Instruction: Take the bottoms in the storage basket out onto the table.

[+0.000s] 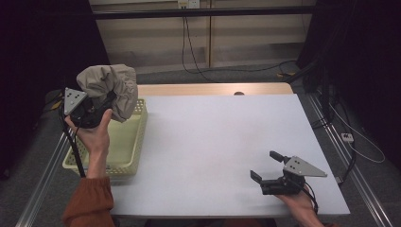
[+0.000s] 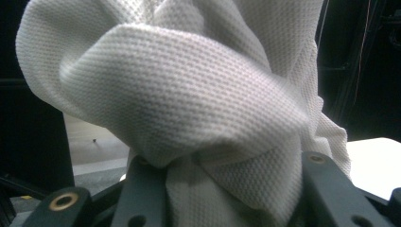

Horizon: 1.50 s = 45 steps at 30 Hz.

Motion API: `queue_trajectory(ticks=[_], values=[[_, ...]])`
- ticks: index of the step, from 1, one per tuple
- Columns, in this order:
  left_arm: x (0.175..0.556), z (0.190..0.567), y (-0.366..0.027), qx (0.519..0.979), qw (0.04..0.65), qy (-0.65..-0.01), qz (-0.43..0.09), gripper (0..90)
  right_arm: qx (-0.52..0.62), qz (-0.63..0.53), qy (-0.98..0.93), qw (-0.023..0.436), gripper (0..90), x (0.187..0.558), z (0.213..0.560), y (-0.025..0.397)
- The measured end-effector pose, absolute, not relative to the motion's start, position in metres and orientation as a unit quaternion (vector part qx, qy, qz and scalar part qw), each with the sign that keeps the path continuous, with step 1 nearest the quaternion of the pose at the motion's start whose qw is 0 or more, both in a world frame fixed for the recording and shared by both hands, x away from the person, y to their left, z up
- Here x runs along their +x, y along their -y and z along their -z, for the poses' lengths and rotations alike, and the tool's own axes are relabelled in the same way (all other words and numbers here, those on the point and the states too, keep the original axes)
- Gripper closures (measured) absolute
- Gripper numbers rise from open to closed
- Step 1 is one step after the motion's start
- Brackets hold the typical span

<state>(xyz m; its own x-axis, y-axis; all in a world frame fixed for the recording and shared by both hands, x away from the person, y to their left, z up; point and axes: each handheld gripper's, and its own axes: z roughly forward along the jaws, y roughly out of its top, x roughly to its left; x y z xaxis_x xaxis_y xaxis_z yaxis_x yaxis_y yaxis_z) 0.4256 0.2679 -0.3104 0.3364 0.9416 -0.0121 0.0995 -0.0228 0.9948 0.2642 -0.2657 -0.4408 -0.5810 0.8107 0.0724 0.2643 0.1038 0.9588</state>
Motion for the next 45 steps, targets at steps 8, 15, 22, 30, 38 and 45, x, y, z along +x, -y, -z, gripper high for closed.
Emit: queue_trajectory(ticks=[8, 15, 22, 30, 38, 45], values=[[0.423, 0.305, -0.264, 0.6, 0.559, -0.436, -0.371, 61.3, 0.382, -0.548, -0.701, 0.248, 0.0, 0.264, 0.441, 0.266], [0.421, 0.3, -0.258, 0.602, 0.564, -0.429, -0.368, 61.3, 0.382, -0.549, -0.701, 0.248, 0.0, 0.264, 0.441, 0.266], [0.418, 0.294, -0.251, 0.61, 0.567, -0.419, -0.362, 61.3, 0.383, -0.548, -0.701, 0.248, 0.0, 0.264, 0.441, 0.266], [0.416, 0.29, -0.24, 0.615, 0.571, -0.41, -0.356, 61.4, 0.382, -0.549, -0.701, 0.248, 0.0, 0.264, 0.441, 0.266], [0.414, 0.286, -0.231, 0.622, 0.577, -0.396, -0.35, 61.5, 0.382, -0.548, -0.701, 0.249, 0.0, 0.265, 0.441, 0.266], [0.412, 0.284, -0.225, 0.629, 0.579, -0.389, -0.343, 61.4, 0.381, -0.549, -0.701, 0.248, 0.0, 0.265, 0.441, 0.266]])
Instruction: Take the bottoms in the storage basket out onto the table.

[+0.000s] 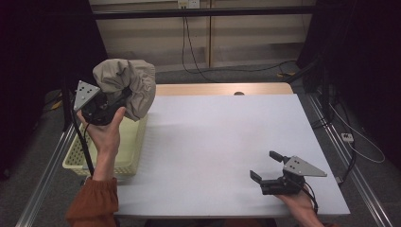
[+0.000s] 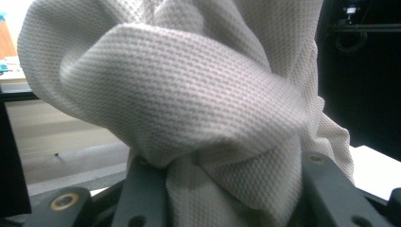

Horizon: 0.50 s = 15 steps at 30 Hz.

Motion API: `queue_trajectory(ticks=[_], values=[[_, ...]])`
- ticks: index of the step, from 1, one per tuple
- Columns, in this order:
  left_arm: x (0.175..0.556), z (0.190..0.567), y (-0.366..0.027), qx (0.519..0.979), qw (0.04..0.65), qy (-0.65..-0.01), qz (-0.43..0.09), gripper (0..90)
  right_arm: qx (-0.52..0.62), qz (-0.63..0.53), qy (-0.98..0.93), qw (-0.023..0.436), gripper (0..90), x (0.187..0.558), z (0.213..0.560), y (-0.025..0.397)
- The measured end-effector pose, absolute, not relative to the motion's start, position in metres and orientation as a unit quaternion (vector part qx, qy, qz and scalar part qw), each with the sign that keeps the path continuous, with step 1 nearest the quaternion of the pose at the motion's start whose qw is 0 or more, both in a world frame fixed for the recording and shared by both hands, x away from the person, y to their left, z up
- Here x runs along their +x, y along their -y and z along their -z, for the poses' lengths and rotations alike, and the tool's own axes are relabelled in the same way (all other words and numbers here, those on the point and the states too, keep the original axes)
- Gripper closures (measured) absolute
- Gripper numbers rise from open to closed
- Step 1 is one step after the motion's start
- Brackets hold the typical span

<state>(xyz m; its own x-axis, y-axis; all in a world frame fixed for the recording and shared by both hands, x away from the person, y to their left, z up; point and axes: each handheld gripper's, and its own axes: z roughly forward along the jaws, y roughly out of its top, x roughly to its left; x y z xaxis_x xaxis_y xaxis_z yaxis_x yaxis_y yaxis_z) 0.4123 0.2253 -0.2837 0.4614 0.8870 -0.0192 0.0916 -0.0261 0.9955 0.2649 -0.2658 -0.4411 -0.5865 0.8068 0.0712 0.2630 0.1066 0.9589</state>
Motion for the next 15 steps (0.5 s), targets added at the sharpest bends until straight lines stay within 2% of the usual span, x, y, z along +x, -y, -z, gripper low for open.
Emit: queue_trajectory(ticks=[15], values=[[0.41, 0.279, -0.21, 0.641, 0.584, -0.375, -0.328, 61.4, 0.382, -0.551, -0.701, 0.245, 0.0, 0.265, 0.441, 0.265]])
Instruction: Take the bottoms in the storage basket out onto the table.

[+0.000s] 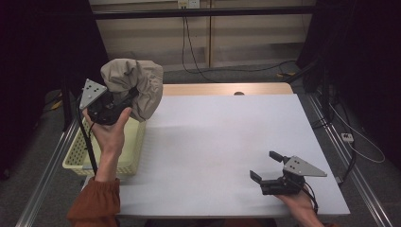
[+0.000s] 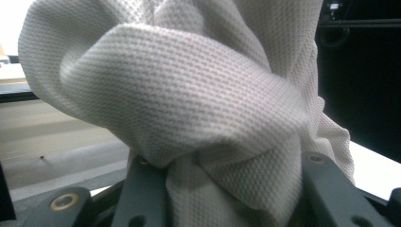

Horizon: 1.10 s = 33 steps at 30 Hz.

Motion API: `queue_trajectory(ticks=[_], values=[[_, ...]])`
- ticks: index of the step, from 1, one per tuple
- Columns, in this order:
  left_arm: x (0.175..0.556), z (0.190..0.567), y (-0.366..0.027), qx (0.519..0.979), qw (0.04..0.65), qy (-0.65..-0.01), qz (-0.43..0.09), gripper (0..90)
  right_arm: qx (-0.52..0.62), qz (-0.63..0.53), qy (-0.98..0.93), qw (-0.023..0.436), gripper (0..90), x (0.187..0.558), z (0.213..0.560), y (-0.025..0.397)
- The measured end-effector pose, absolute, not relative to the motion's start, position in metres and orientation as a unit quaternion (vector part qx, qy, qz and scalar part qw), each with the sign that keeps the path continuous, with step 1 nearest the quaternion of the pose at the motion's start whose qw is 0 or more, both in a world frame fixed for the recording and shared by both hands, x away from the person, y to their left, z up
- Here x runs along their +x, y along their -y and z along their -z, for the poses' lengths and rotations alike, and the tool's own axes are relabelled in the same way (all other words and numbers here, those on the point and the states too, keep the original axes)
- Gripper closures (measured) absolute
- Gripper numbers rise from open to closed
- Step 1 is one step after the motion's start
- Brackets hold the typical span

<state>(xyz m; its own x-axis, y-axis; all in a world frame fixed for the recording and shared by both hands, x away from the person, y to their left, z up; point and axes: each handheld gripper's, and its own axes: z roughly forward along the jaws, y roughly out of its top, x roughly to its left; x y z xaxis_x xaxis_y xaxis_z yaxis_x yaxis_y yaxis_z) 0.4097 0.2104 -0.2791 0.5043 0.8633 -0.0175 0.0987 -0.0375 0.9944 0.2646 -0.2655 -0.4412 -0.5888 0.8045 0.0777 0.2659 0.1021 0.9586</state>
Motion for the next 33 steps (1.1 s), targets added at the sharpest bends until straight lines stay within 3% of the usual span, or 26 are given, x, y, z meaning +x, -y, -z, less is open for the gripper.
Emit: queue_trajectory(ticks=[33], values=[[0.405, 0.281, -0.167, 0.678, 0.578, -0.341, -0.301, 61.4, 0.378, -0.552, -0.701, 0.247, 0.0, 0.264, 0.441, 0.266]])
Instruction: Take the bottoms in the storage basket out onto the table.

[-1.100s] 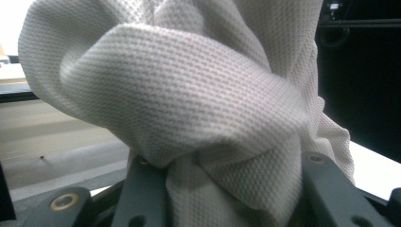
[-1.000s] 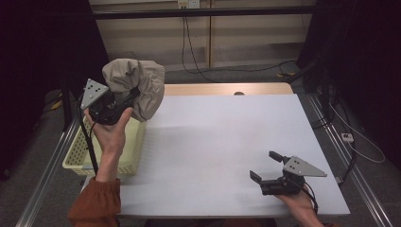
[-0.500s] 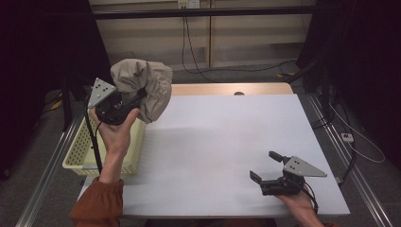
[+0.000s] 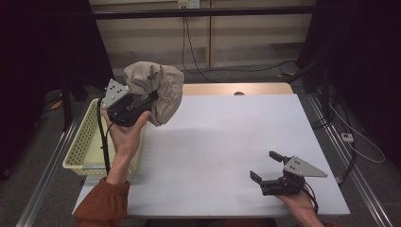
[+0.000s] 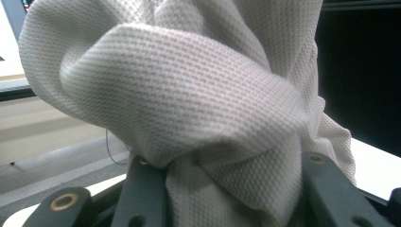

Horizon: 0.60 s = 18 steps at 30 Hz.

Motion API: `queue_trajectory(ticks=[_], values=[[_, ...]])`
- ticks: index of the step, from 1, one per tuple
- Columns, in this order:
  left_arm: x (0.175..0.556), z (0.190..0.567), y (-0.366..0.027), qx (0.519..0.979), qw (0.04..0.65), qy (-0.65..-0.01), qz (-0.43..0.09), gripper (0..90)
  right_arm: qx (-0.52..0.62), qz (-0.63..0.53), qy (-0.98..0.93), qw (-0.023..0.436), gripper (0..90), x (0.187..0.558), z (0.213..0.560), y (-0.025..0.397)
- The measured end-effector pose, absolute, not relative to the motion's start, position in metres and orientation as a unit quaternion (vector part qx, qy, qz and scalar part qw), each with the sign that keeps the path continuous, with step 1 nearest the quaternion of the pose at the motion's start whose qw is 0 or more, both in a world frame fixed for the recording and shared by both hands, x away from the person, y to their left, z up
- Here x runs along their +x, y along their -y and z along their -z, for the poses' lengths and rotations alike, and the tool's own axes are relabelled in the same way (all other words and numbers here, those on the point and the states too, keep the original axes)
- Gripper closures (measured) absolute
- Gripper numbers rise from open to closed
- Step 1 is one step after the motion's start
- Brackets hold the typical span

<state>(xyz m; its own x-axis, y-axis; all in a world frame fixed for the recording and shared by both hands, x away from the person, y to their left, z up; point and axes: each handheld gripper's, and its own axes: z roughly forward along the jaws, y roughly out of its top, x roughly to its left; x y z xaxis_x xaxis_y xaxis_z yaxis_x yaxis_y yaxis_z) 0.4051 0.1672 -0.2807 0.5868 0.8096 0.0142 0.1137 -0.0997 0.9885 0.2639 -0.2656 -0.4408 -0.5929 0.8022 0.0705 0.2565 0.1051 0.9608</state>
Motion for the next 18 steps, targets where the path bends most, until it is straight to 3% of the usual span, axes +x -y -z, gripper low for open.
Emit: queue_trajectory(ticks=[18], values=[[0.403, 0.283, -0.15, 0.692, 0.576, -0.325, -0.29, 61.3, 0.377, -0.553, -0.701, 0.245, 0.0, 0.264, 0.441, 0.265]])
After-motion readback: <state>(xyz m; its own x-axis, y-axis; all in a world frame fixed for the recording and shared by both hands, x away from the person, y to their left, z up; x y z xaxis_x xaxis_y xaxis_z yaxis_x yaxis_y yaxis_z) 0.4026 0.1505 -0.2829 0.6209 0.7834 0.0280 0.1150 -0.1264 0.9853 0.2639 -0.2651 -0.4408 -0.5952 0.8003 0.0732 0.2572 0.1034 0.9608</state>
